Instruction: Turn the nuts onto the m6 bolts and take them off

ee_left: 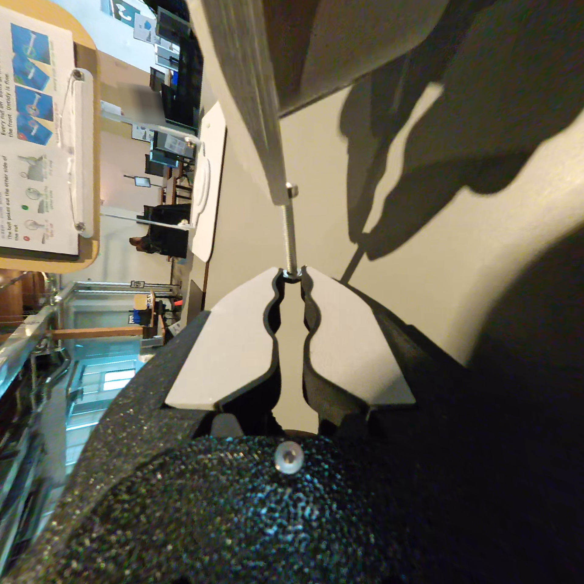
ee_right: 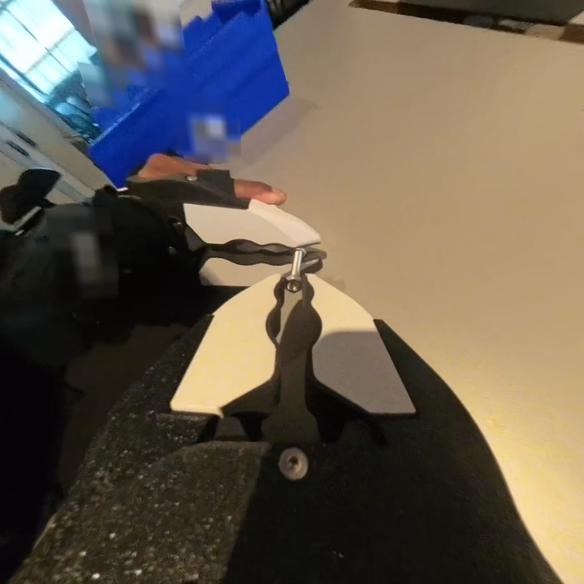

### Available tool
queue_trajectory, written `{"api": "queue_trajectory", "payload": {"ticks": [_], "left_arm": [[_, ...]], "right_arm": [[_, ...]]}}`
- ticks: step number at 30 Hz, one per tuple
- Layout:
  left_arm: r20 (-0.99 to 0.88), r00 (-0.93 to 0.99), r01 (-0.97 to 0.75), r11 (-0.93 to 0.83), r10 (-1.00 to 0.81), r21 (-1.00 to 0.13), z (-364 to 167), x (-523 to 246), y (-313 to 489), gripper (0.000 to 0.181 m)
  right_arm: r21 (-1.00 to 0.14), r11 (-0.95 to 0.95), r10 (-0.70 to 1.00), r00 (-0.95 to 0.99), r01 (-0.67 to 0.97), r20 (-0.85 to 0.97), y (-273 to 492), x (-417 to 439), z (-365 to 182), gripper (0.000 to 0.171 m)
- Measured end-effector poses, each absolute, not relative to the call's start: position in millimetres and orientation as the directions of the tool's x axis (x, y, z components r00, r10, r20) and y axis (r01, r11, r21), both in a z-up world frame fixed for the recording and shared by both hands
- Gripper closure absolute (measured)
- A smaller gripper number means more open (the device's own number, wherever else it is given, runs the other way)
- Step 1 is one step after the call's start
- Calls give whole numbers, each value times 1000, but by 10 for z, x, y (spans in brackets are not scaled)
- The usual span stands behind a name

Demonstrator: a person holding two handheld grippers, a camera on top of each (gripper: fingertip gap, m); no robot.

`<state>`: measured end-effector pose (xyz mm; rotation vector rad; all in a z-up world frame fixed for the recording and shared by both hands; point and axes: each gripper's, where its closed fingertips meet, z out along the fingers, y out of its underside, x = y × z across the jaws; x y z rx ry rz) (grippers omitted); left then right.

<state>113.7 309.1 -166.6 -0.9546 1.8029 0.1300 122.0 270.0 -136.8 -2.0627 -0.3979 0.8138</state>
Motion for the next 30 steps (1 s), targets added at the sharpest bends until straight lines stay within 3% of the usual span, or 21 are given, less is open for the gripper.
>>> {"api": "queue_trajectory", "payload": {"ticks": [3, 5, 9, 15, 19, 24, 27, 30], "left_arm": [[-816, -139, -660, 666, -562, -347, -1684, 1130, 3095, 171], [-809, -138, -659, 662, -571, -356, -1689, 1125, 3093, 171], [-800, -133, -657, 656, -585, -371, -1682, 1121, 3090, 171], [-803, -146, -648, 670, -577, -363, -1684, 1142, 3049, 171], [-834, -142, -659, 680, -532, -322, -1659, 1145, 3072, 171], [-867, -122, -676, 680, -483, -284, -1608, 1137, 3114, 171], [-846, -100, -668, 665, -524, -333, -1614, 1148, 3107, 171], [-816, -64, -659, 639, -574, -398, -1601, 1152, 3120, 171]], "right_arm": [[-865, -493, 627, 728, 95, -278, 2705, 1224, -1309, 141], [-893, -374, 670, 739, 249, -75, 2718, 1268, -1303, 138], [-825, -195, 697, 667, 530, 264, 2703, 1297, -1386, 138], [-791, -141, 688, 633, 596, 354, 2695, 1257, -1412, 150], [-814, -228, 665, 696, 534, 270, 2717, 1243, -1433, 161], [-848, -524, 541, 799, 76, -263, 2724, 1208, -1409, 160], [-850, -526, 546, 776, 26, -315, 2732, 1207, -1384, 159], [-897, -429, 606, 770, 105, -200, 2768, 1219, -1302, 123]]}}
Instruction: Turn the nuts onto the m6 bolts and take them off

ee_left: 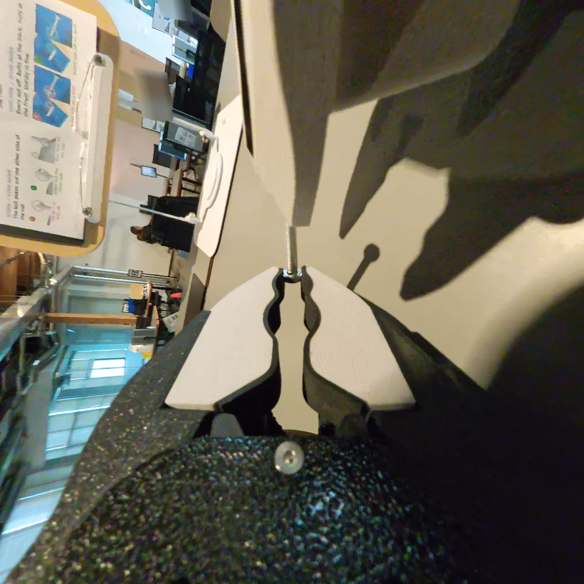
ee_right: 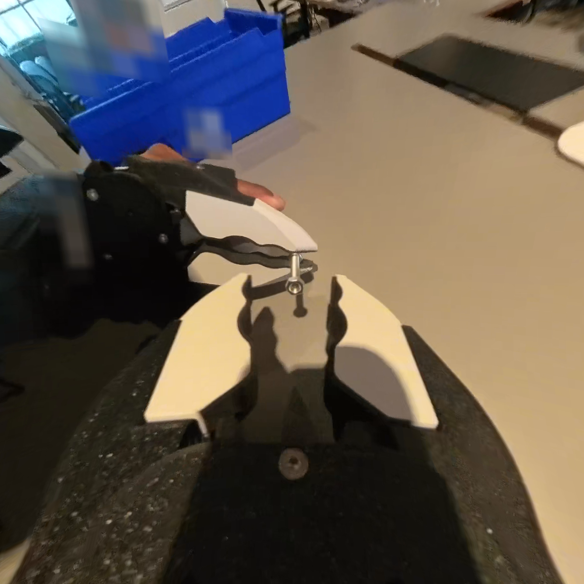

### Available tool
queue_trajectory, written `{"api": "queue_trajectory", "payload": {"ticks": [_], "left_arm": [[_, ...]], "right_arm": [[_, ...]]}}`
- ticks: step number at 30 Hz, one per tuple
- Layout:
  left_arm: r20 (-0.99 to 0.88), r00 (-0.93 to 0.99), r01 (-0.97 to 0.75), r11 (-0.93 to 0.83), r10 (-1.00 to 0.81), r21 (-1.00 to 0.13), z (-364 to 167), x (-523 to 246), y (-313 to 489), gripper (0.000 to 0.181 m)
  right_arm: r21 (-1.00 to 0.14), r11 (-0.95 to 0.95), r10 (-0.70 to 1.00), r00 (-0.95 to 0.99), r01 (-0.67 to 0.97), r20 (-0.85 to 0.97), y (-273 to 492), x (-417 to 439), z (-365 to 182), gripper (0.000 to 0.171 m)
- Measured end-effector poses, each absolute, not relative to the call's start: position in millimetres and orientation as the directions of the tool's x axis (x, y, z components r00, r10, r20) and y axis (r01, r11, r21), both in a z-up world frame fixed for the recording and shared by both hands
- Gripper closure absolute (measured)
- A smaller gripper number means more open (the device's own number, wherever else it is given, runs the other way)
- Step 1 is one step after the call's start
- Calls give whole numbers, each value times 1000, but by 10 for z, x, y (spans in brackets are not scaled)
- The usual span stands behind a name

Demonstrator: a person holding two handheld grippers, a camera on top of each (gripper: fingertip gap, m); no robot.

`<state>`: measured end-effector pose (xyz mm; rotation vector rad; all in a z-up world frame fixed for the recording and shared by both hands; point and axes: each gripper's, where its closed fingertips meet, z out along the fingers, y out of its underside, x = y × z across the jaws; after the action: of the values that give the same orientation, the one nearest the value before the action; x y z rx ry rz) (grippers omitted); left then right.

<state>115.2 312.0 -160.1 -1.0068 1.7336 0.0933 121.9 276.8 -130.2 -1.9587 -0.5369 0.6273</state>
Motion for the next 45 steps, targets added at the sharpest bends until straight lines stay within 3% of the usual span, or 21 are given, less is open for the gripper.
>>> {"api": "queue_trajectory", "payload": {"ticks": [3, 6, 10, 15, 25, 35, 40, 45], "left_arm": [[-752, 3, -621, 588, -659, -518, -1577, 1176, 3149, 171], [-698, 49, -549, 564, -715, -617, -1526, 1269, 3173, 171], [-674, 35, -416, 602, -738, -681, -1391, 1486, 3214, 171], [-524, -18, -228, 514, -851, -827, -1201, 1665, 3142, 171], [-387, -149, -158, 408, -910, -899, -1139, 1608, 2837, 171], [-360, -207, -169, 396, -910, -903, -1174, 1514, 2680, 171], [-367, -200, -179, 403, -908, -898, -1188, 1515, 2664, 171], [-378, -120, -209, 395, -918, -894, -1185, 1542, 2741, 171]], "right_arm": [[-942, -255, 632, 775, 218, 8, 2809, 1293, -1216, 112], [-964, -95, 631, 764, 247, 134, 2815, 1309, -1101, 113], [-973, 56, 630, 748, 225, 209, 2774, 1300, -919, 123], [-980, 120, 572, 796, 157, 197, 2777, 1481, -759, 123], [-975, 203, 642, 741, 86, 199, 2658, 1409, -645, 141], [-976, 210, 688, 700, 64, 194, 2591, 1293, -636, 143], [-975, 203, 678, 706, 89, 205, 2592, 1261, -655, 161], [-984, 162, 601, 783, 80, 162, 2673, 1303, -650, 161]]}}
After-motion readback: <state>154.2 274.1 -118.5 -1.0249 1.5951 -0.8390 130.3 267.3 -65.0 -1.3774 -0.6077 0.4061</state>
